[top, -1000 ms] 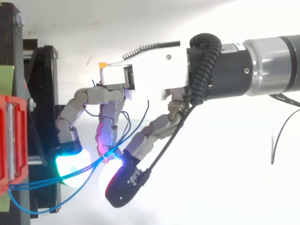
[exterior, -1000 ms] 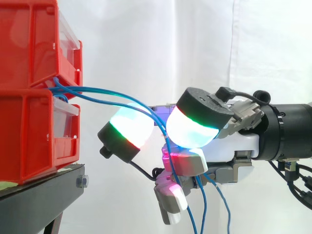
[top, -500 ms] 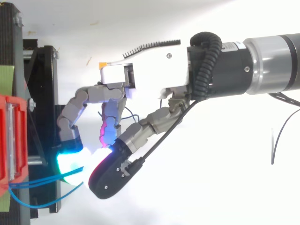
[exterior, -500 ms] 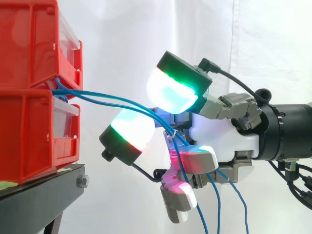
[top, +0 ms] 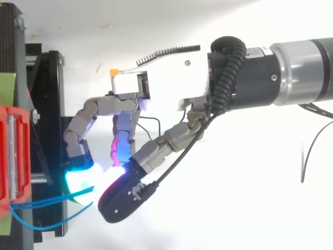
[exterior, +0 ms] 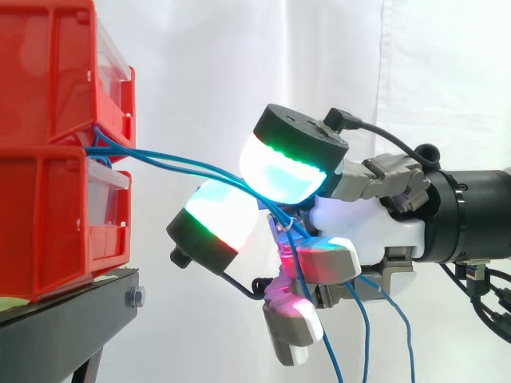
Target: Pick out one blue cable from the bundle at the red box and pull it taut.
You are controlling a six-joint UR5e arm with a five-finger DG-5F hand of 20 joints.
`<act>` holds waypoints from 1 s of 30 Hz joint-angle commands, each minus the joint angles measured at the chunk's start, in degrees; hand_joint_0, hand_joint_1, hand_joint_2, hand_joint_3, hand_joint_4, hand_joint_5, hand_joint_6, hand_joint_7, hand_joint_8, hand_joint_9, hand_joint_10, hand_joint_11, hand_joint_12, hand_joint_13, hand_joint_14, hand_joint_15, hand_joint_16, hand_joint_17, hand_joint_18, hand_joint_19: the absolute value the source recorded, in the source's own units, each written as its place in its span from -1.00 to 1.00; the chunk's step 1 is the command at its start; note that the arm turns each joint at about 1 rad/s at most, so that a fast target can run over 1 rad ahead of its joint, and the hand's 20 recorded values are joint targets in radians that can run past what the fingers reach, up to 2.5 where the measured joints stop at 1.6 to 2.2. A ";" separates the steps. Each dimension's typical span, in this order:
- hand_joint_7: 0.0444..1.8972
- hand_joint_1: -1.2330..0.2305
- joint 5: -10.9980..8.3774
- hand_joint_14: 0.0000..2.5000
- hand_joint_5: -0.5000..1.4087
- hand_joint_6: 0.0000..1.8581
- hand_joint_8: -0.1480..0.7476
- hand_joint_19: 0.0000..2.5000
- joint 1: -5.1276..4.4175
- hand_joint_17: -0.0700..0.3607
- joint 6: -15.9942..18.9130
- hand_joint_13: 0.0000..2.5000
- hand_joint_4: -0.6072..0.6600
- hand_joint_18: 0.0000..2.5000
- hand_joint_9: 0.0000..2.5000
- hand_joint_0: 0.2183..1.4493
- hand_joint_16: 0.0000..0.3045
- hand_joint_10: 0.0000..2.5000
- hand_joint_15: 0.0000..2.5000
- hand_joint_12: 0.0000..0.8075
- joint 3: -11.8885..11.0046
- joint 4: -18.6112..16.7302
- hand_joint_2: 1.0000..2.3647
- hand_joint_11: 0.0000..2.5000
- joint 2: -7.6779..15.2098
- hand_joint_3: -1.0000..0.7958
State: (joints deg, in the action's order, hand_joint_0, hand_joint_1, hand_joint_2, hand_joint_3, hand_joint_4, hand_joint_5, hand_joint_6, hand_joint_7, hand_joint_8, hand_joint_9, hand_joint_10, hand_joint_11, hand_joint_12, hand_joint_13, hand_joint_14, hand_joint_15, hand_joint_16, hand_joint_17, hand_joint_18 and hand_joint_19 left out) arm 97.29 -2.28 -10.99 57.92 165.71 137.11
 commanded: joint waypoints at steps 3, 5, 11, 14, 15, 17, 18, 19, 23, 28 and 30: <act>-0.11 -0.48 -0.09 -0.98 -0.63 -0.01 -0.04 -0.40 0.00 -0.12 0.00 -0.10 -0.16 -0.30 0.08 -0.18 -0.65 -0.98 -0.47 -0.01 0.00 0.05 -0.98 -0.31 0.00 -0.27; -0.09 -0.49 -0.26 -0.98 -0.63 -0.01 -0.04 -0.40 -0.09 -0.12 0.00 -0.10 -0.19 -0.30 0.08 -0.16 -0.65 -0.98 -0.46 -0.01 0.00 0.05 -0.99 -0.31 0.00 -0.30; -0.01 -0.51 0.00 -0.98 -0.63 0.00 -0.05 -0.40 0.00 -0.13 0.00 -0.10 -0.27 -0.31 0.09 -0.09 -0.66 -0.98 -0.46 -0.03 -0.09 0.05 -0.99 -0.31 0.00 -0.35; -0.02 -0.52 0.00 -0.98 -0.63 0.01 -0.05 -0.40 0.00 -0.14 0.00 -0.10 -0.33 -0.31 0.09 -0.06 -0.66 -0.98 -0.46 -0.03 -0.09 -0.03 -0.99 -0.31 0.00 -0.37; -0.01 -0.51 0.00 -0.98 -0.63 0.01 -0.05 -0.40 0.00 -0.14 0.00 -0.10 -0.34 -0.31 0.09 -0.06 -0.66 -0.98 -0.46 -0.03 -0.09 -0.03 -0.99 -0.32 0.00 -0.37; -0.02 -0.52 0.00 -0.98 -0.63 0.01 -0.06 -0.39 0.00 -0.14 0.00 -0.10 -0.35 -0.32 0.10 -0.04 -0.66 -0.98 -0.46 -0.05 -0.09 -0.03 -0.99 -0.30 0.00 -0.38; -0.03 -0.52 0.00 -0.98 -0.63 0.02 -0.06 -0.39 0.00 -0.14 0.00 -0.10 -0.35 -0.32 0.10 -0.04 -0.66 -0.98 -0.46 -0.04 -0.09 -0.03 -0.99 -0.30 0.00 -0.39; -0.08 -0.52 0.00 -0.98 -0.63 0.02 -0.06 -0.39 0.00 -0.14 0.00 -0.09 -0.33 -0.31 0.10 -0.06 -0.67 -0.98 -0.45 -0.04 -0.09 -0.03 -1.00 -0.30 0.00 -0.40; -0.07 -0.53 0.00 -0.98 -0.62 0.01 -0.07 -0.40 0.09 -0.15 0.00 -0.08 -0.29 -0.30 0.13 -0.09 -0.67 -0.98 -0.45 -0.04 -0.09 0.05 -1.00 -0.30 0.00 -0.44; -0.03 -0.55 0.00 -0.98 -0.61 0.01 -0.06 -0.41 0.09 -0.15 0.00 -0.07 -0.30 -0.29 0.15 -0.11 -0.67 -0.98 -0.45 -0.05 -0.09 -0.30 -1.00 -0.29 0.00 -0.44; 0.03 -0.58 0.00 -0.98 -0.59 -0.01 -0.06 -0.40 0.09 -0.16 0.00 -0.07 -0.22 -0.29 0.17 -0.15 -0.67 -0.98 -0.44 -0.04 -0.09 -0.30 -1.00 -0.29 0.00 -0.44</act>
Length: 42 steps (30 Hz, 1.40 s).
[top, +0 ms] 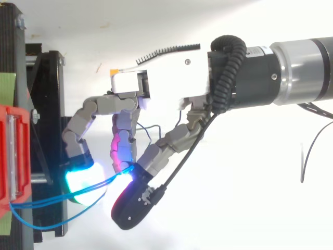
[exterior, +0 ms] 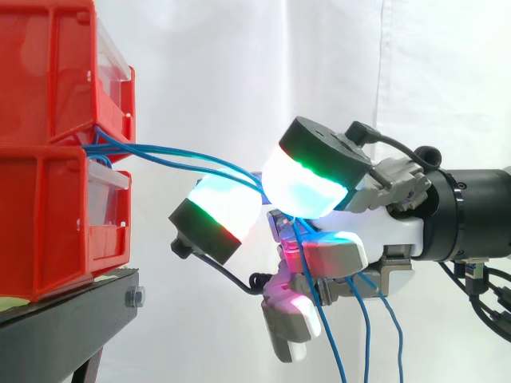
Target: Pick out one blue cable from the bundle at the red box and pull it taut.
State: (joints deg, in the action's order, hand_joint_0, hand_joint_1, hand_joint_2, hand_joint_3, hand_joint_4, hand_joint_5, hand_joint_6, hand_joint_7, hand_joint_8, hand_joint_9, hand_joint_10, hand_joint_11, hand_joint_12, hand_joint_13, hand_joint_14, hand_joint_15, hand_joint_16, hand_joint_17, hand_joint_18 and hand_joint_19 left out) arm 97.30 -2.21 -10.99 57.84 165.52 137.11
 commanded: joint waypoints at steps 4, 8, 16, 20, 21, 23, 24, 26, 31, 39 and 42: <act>0.01 -0.58 0.00 -0.98 -0.58 -0.02 -0.05 -0.39 0.02 -0.15 0.00 -0.06 -0.13 -0.29 0.19 -0.26 -0.67 -0.98 -0.44 -0.04 -0.01 0.25 -1.00 -0.29 0.00 -0.44; -0.01 -0.51 0.00 -0.98 -0.57 -0.02 -0.04 -0.39 0.10 -0.15 0.00 -0.05 -0.09 -0.28 0.21 -0.39 -0.67 -0.98 -0.44 -0.03 -0.01 0.16 -1.00 -0.30 0.00 -0.44; -0.07 -0.43 0.09 -0.98 -0.57 -0.06 0.00 -0.40 0.19 -0.08 0.00 -0.03 -0.02 -0.25 0.22 -0.55 -0.63 -0.98 -0.45 0.04 0.08 0.25 -1.00 -0.31 0.00 -0.44; -0.08 -0.31 0.18 -0.98 -0.57 -0.08 0.00 -0.41 0.19 -0.07 0.00 -0.03 0.03 -0.26 0.23 -0.53 -0.62 -0.98 -0.45 0.04 0.08 0.07 -1.00 -0.32 0.00 -0.44; -0.07 -0.26 0.18 -0.98 -0.57 -0.09 0.00 -0.40 0.19 -0.08 0.00 -0.04 0.03 -0.28 0.23 -0.51 -0.63 -0.98 -0.46 0.03 0.08 0.16 -1.00 -0.32 0.00 -0.44; -0.07 -0.21 0.18 -0.98 -0.57 -0.09 -0.02 -0.40 0.19 -0.09 0.00 -0.04 0.04 -0.29 0.23 -0.49 -0.63 -0.98 -0.45 0.02 0.08 0.25 -1.00 -0.32 0.00 -0.44; -0.06 -0.18 0.18 -0.98 -0.56 -0.10 -0.02 -0.40 0.19 -0.10 0.00 -0.04 0.04 -0.30 0.23 -0.47 -0.64 -0.98 -0.45 0.01 0.08 0.25 -1.00 -0.32 0.00 -0.44; 0.00 -0.11 0.18 -0.98 -0.56 -0.11 -0.04 -0.39 0.19 -0.12 0.00 -0.05 -0.03 -0.32 0.23 -0.37 -0.65 -0.98 -0.45 -0.01 0.08 0.25 -1.00 -0.31 0.00 -0.44; 0.01 -0.21 0.18 -0.98 -0.56 -0.10 -0.03 -0.40 0.19 -0.11 0.00 -0.05 -0.07 -0.34 0.23 -0.33 -0.65 -0.98 -0.44 -0.01 0.08 0.25 -0.99 -0.31 0.00 -0.37; 0.06 -0.40 0.18 -0.98 -0.56 -0.07 0.00 -0.41 0.19 -0.10 0.00 -0.07 -0.06 -0.36 0.21 -0.33 -0.64 -0.98 -0.45 -0.01 0.08 -0.02 -0.98 -0.30 0.00 -0.18; 0.04 -0.49 0.18 -0.98 -0.58 -0.05 0.00 -0.42 0.19 -0.09 0.00 -0.08 -0.04 -0.37 0.19 -0.31 -0.63 -0.98 -0.44 0.00 0.08 0.16 -0.97 -0.29 0.00 -0.16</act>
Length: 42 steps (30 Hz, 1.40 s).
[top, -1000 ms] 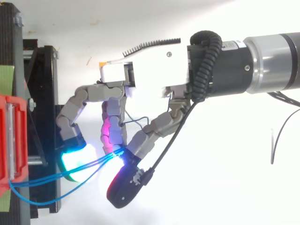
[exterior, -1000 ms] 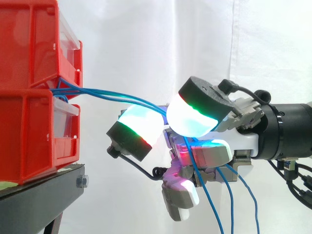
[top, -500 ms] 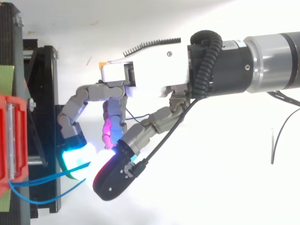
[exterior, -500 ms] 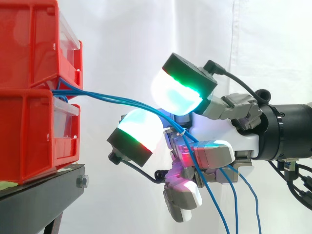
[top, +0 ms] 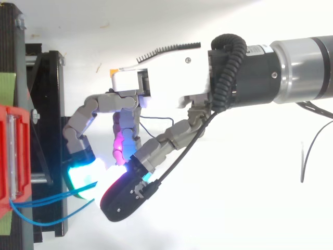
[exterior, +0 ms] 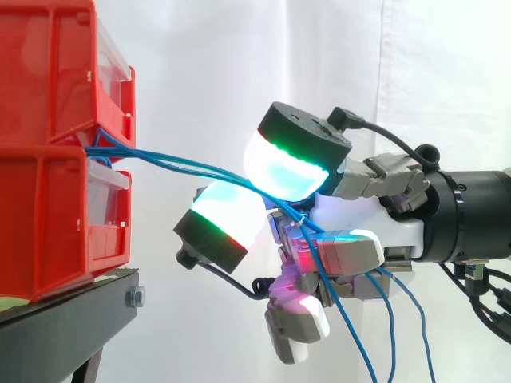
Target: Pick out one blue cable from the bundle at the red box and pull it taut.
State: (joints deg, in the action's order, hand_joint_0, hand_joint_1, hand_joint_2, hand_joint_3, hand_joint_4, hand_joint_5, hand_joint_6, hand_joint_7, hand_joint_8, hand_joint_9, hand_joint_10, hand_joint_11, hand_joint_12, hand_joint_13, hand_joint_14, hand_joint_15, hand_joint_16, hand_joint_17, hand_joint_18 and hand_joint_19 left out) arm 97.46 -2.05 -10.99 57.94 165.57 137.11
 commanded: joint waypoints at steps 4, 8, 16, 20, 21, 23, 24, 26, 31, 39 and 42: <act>0.03 -0.56 0.01 -0.98 -0.59 -0.03 -0.01 -0.43 0.11 -0.10 0.00 -0.09 -0.07 -0.37 0.17 -0.24 -0.64 -0.98 -0.45 -0.01 0.07 0.19 -0.98 -0.28 0.00 -0.19; 0.07 -0.58 0.01 -0.98 -0.59 -0.04 -0.02 -0.44 0.03 -0.10 0.00 -0.10 -0.11 -0.38 0.17 -0.16 -0.64 -0.98 -0.45 -0.02 0.07 -0.07 -0.98 -0.29 0.00 -0.29; 0.11 -0.58 0.01 -0.98 -0.59 0.00 -0.05 -0.44 0.03 -0.13 0.00 -0.10 -0.32 -0.40 0.18 -0.03 -0.66 -0.98 -0.46 -0.05 0.07 0.19 -0.99 -0.28 0.00 -0.37; 0.24 -0.60 0.09 -0.98 -0.58 0.01 -0.06 -0.41 0.11 -0.14 0.00 -0.10 -0.31 -0.42 0.19 0.02 -0.66 -0.98 -0.44 -0.06 0.07 0.11 -0.98 -0.29 0.00 -0.23; 0.24 -0.59 0.01 -0.98 -0.58 0.01 -0.07 -0.41 0.11 -0.14 0.00 -0.10 -0.32 -0.42 0.19 0.02 -0.66 -0.98 -0.44 -0.06 0.07 0.11 -0.98 -0.28 0.00 -0.23; 0.20 -0.58 0.09 -0.98 -0.58 0.02 -0.07 -0.41 0.11 -0.14 0.00 -0.11 -0.36 -0.42 0.19 0.03 -0.66 -0.98 -0.44 -0.07 0.07 0.19 -0.98 -0.27 0.00 -0.25; 0.19 -0.58 0.01 -0.98 -0.58 0.03 -0.07 -0.41 0.11 -0.14 0.00 -0.11 -0.38 -0.42 0.19 0.03 -0.66 -0.98 -0.45 -0.07 0.07 0.19 -0.98 -0.27 0.00 -0.26; 0.17 -0.56 0.01 -0.98 -0.58 0.03 -0.08 -0.41 0.11 -0.14 0.00 -0.12 -0.43 -0.43 0.19 0.04 -0.66 -0.98 -0.45 -0.07 0.07 0.19 -0.99 -0.28 0.00 -0.31; 0.15 -0.56 0.01 -0.98 -0.59 0.03 -0.10 -0.43 0.11 -0.15 0.00 -0.13 -0.48 -0.43 0.19 0.04 -0.67 -0.98 -0.45 -0.07 -0.02 0.19 -0.99 -0.28 0.00 -0.37; 0.13 -0.56 0.09 -0.98 -0.59 0.03 -0.11 -0.48 0.11 -0.19 0.00 -0.15 -0.54 -0.44 0.17 0.03 -0.69 -0.98 -0.48 -0.09 0.07 0.19 -1.00 -0.28 0.00 -0.44; 0.12 -0.56 0.09 -0.98 -0.59 0.03 -0.11 -0.51 0.20 -0.24 0.00 -0.15 -0.55 -0.45 0.18 0.02 -0.73 -0.98 -0.48 -0.09 0.07 0.11 -1.00 -0.28 0.00 -0.44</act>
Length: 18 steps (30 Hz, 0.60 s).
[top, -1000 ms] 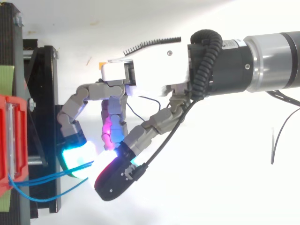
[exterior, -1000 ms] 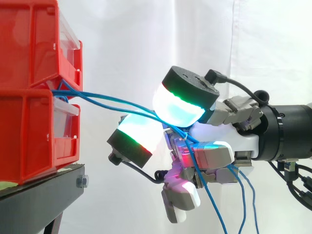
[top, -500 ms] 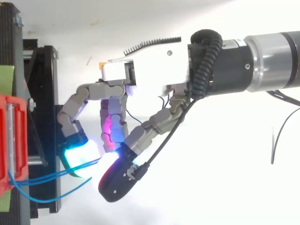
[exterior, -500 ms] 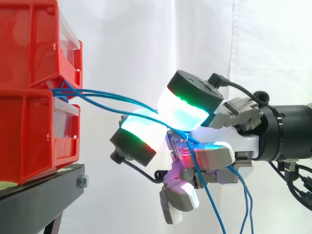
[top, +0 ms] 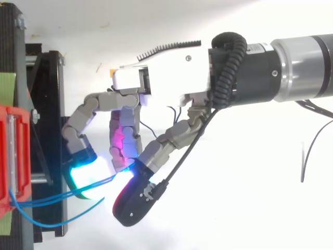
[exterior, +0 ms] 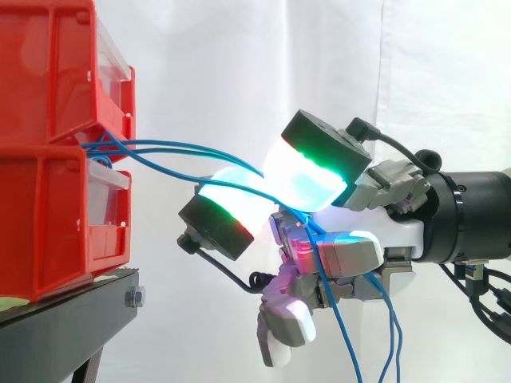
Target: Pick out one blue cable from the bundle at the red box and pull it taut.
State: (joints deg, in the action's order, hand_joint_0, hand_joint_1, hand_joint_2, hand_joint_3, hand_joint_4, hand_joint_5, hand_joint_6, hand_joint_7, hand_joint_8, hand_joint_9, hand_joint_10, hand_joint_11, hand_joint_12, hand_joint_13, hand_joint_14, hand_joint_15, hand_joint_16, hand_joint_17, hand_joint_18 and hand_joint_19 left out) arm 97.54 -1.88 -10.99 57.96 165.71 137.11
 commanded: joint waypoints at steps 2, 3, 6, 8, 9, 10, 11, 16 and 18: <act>0.12 -0.57 0.02 -0.98 -0.59 0.03 -0.11 -0.53 0.03 -0.28 0.00 -0.15 -0.54 -0.45 0.17 0.02 -0.75 -0.98 -0.49 -0.11 0.05 0.05 -1.00 -0.28 0.00 -0.44; 0.11 -0.57 -0.07 -0.98 -0.59 0.03 -0.11 -0.54 0.12 -0.28 0.00 -0.15 -0.53 -0.44 0.17 0.02 -0.75 -0.98 -0.49 -0.11 0.05 0.05 -1.00 -0.29 0.00 -0.44; 0.10 -0.60 0.02 -0.98 -0.60 0.03 -0.12 -0.55 0.12 -0.29 0.00 -0.15 -0.51 -0.43 0.14 -0.01 -0.75 -0.98 -0.49 -0.11 0.05 -0.04 -1.00 -0.28 0.00 -0.44; 0.08 -0.60 0.02 -0.98 -0.60 0.03 -0.14 -0.56 0.12 -0.29 0.00 -0.16 -0.50 -0.43 0.13 -0.02 -0.76 -0.98 -0.49 -0.12 0.05 -0.04 -1.00 -0.28 0.00 -0.44; 0.09 -0.60 0.02 -0.98 -0.61 0.03 -0.13 -0.56 0.12 -0.29 0.00 -0.17 -0.49 -0.43 0.13 -0.02 -0.76 -0.98 -0.50 -0.12 0.05 0.05 -1.00 -0.28 0.00 -0.44; 0.09 -0.60 -0.07 -0.98 -0.61 0.03 -0.14 -0.56 0.12 -0.29 0.00 -0.17 -0.49 -0.43 0.13 -0.02 -0.76 -0.98 -0.50 -0.12 0.05 0.05 -1.00 -0.28 0.00 -0.44; 0.08 -0.61 0.02 -0.98 -0.61 0.03 -0.14 -0.56 0.03 -0.29 0.00 -0.17 -0.48 -0.43 0.12 -0.03 -0.76 -0.98 -0.50 -0.12 0.05 0.05 -1.00 -0.28 0.00 -0.44; 0.07 -0.61 -0.07 -0.98 -0.61 0.02 -0.14 -0.56 0.12 -0.28 0.00 -0.18 -0.48 -0.45 0.12 -0.04 -0.75 -0.98 -0.50 -0.12 -0.04 -0.04 -1.00 -0.28 0.00 -0.44; 0.06 -0.60 -0.07 -0.98 -0.61 0.02 -0.14 -0.56 0.12 -0.28 0.00 -0.19 -0.46 -0.45 0.12 -0.05 -0.75 -0.98 -0.50 -0.11 0.05 -0.22 -1.00 -0.29 0.00 -0.44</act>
State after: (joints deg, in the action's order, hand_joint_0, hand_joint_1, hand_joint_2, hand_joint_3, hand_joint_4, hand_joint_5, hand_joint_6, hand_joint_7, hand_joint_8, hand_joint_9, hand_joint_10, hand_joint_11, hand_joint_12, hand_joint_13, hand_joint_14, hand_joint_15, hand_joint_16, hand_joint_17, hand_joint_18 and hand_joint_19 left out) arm 97.50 -1.77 -10.99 58.00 165.69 137.11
